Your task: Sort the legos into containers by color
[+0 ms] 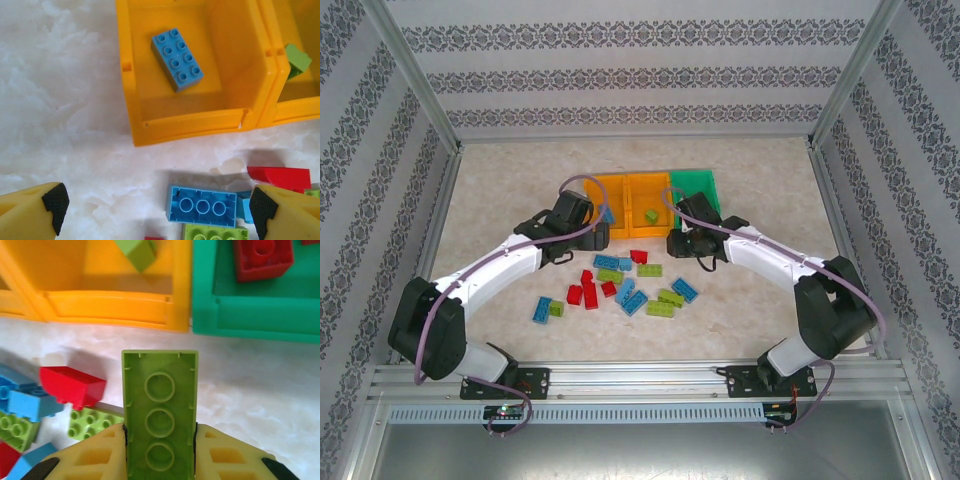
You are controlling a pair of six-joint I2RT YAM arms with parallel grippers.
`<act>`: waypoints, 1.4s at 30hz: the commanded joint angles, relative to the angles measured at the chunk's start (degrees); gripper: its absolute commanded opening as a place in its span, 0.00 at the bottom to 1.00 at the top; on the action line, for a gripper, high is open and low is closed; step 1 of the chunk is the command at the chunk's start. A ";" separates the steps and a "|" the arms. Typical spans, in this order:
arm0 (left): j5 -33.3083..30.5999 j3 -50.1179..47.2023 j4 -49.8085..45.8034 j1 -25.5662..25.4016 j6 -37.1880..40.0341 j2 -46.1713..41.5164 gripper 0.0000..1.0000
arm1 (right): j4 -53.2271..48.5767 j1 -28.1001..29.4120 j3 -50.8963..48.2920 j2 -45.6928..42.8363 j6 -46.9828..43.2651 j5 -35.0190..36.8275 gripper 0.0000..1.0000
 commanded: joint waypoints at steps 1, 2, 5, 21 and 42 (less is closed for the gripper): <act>-0.07 -0.90 0.64 0.59 -1.10 -1.60 0.95 | 2.69 -0.83 3.62 0.95 -0.65 -4.04 0.24; 0.28 -1.11 0.62 0.56 -1.09 -1.45 0.95 | 3.13 -1.01 4.87 1.89 -1.02 -4.27 0.24; 2.03 -2.01 1.12 0.59 -1.07 -1.06 0.95 | 5.24 -1.83 9.22 5.85 -2.44 -5.87 0.25; 4.35 -5.59 1.65 0.61 -1.78 -0.58 0.94 | 5.15 -7.21 24.75 22.81 -2.86 -10.71 0.49; 2.19 -9.19 2.81 0.60 -3.11 -5.58 0.99 | 12.65 -6.46 5.96 6.18 -11.66 -10.59 0.79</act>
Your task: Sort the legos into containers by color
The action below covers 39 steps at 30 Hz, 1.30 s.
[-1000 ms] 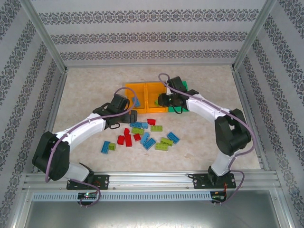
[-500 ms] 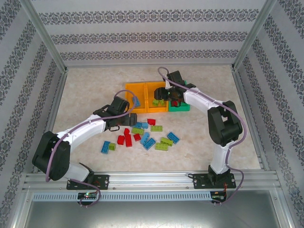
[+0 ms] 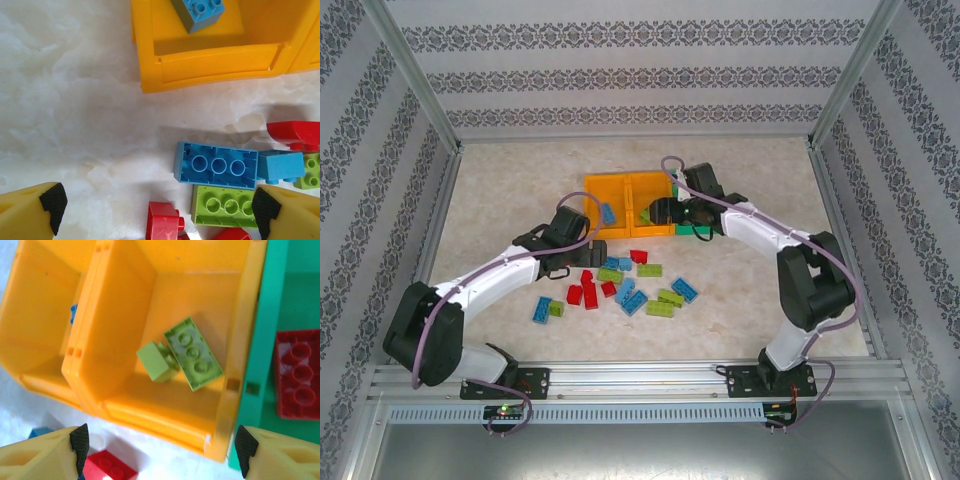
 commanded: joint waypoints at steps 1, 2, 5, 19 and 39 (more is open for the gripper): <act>-1.63 -1.72 1.89 0.58 -1.39 -3.33 0.99 | 2.99 0.72 -4.58 -4.35 -5.44 -0.29 0.79; -2.06 -1.90 1.74 0.61 -1.44 -3.70 1.00 | 3.50 1.00 -5.90 -5.22 -6.42 -0.55 0.80; -3.23 -1.85 0.76 0.60 -1.70 -3.80 1.00 | 4.19 2.68 -8.26 -6.67 -9.04 -1.72 0.80; -0.23 3.01 -1.81 -3.23 -2.13 2.08 0.97 | 3.14 3.12 -18.03 -10.15 -0.13 6.51 0.78; 0.38 0.88 0.84 -3.57 -2.26 1.10 0.99 | -4.77 10.71 -27.72 -18.93 -0.17 5.40 0.79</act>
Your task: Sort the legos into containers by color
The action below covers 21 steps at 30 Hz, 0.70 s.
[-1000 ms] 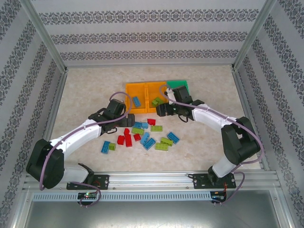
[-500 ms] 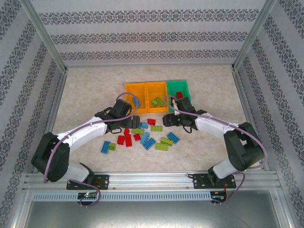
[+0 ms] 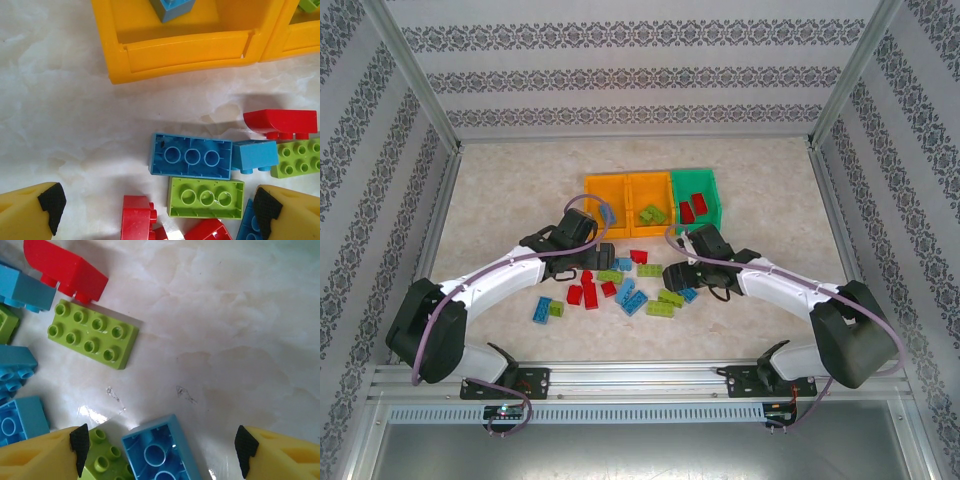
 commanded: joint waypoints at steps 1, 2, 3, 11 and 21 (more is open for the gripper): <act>-0.71 -0.33 0.80 -0.46 -0.23 -1.08 0.99 | -1.70 1.54 -0.68 0.62 1.15 -0.06 0.79; -0.81 -0.30 0.79 -0.46 -0.27 -1.35 0.99 | -1.95 1.72 -0.76 0.92 1.40 0.42 0.79; -0.90 -0.43 0.71 -0.40 -0.19 -1.43 0.99 | -2.16 1.74 -0.73 1.20 1.59 0.82 0.78; -1.78 -0.69 0.70 -0.40 -0.06 -2.37 1.00 | -3.32 2.44 0.36 4.00 3.53 1.18 0.76; -2.13 -0.54 0.71 -0.40 0.19 -2.01 1.00 | -6.01 2.58 1.95 5.59 7.25 7.10 0.70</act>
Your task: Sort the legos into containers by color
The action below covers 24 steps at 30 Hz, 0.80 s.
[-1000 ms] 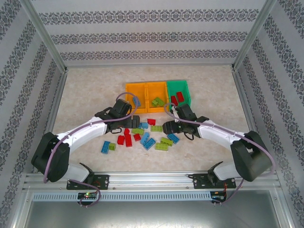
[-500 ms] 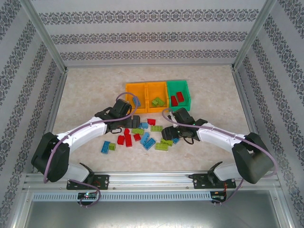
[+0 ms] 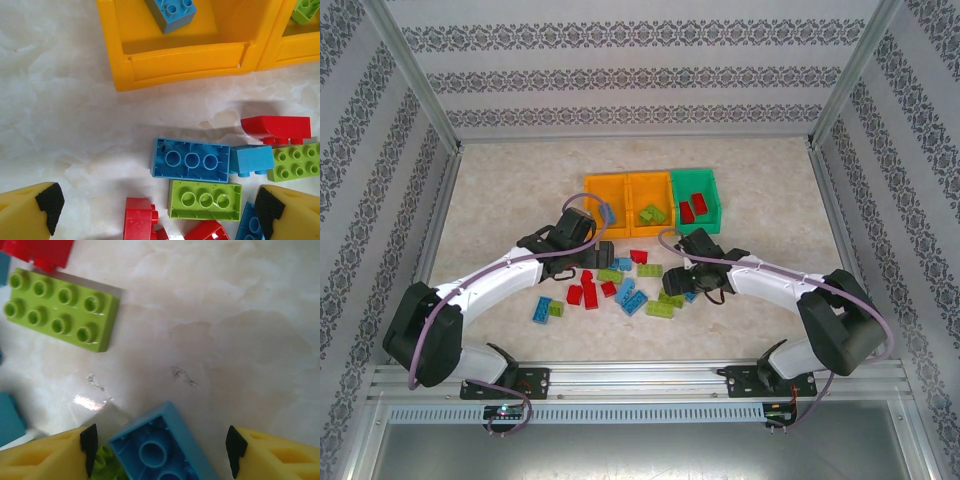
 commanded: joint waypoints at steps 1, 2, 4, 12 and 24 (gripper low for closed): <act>-1.04 -0.48 0.68 -0.40 0.19 -0.68 1.00 | -3.35 0.47 0.69 0.71 2.24 4.38 0.70; -1.04 -0.49 0.69 -0.35 0.16 -0.64 1.00 | -3.51 0.38 0.68 0.50 2.56 4.90 0.69; -1.01 -0.47 0.77 -0.39 0.18 -0.51 1.00 | -3.79 0.10 0.52 0.06 3.32 5.76 0.69; -0.89 -0.59 0.76 -0.40 0.07 0.06 1.00 | -5.19 -1.87 -0.93 -1.80 6.25 8.79 0.67; -0.42 -0.77 1.21 -0.39 -0.17 0.48 1.00 | -5.56 -0.22 -2.63 -4.62 6.85 5.11 0.69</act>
